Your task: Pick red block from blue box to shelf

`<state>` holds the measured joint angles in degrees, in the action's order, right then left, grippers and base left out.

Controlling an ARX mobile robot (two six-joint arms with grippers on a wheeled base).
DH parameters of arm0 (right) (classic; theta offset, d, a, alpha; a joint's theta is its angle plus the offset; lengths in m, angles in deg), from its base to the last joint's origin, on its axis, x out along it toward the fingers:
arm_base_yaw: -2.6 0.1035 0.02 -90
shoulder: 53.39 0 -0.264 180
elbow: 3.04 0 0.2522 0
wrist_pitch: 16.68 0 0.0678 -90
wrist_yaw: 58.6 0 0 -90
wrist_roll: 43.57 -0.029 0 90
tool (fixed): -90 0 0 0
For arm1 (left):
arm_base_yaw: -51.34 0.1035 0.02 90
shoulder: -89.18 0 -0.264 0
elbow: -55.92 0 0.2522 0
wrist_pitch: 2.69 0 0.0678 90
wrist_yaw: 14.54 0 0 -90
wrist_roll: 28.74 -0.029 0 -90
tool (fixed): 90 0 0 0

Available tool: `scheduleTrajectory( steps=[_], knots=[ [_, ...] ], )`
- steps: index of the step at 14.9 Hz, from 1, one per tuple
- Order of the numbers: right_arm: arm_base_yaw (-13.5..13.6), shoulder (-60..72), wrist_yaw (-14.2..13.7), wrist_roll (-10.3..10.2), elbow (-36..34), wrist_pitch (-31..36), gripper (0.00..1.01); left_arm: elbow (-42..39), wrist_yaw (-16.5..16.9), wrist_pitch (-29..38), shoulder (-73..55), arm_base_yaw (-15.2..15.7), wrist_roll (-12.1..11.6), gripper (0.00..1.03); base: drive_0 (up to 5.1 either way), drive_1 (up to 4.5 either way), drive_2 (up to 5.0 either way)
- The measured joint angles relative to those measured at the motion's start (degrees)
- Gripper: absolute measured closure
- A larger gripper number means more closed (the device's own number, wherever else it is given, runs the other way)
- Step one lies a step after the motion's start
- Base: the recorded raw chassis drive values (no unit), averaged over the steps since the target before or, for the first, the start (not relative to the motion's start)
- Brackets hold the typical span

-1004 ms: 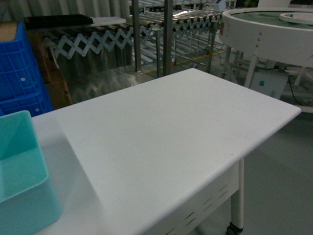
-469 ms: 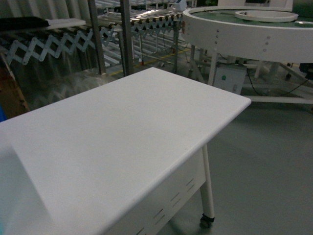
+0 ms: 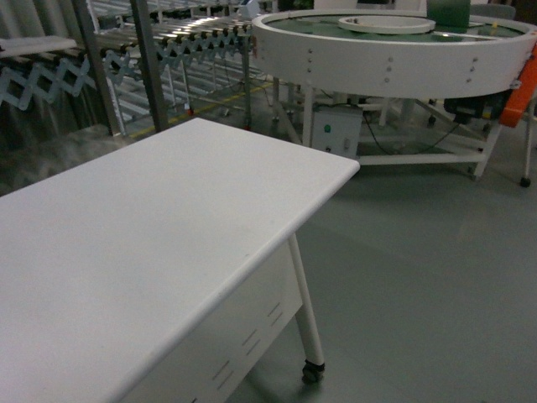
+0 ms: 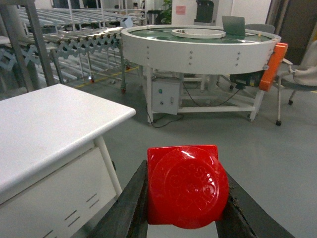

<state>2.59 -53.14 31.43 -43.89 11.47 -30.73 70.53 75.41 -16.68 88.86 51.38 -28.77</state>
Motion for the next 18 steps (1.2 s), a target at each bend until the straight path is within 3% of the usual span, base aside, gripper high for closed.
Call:
scheduleTrajectory(
  steps=[18],
  knots=[
    [0.0,0.0,0.0,0.0,0.0,0.0,0.73,0.0,0.0,0.0,0.0,0.0,0.0,0.05,-1.6,-1.57,-1.6]
  ],
)
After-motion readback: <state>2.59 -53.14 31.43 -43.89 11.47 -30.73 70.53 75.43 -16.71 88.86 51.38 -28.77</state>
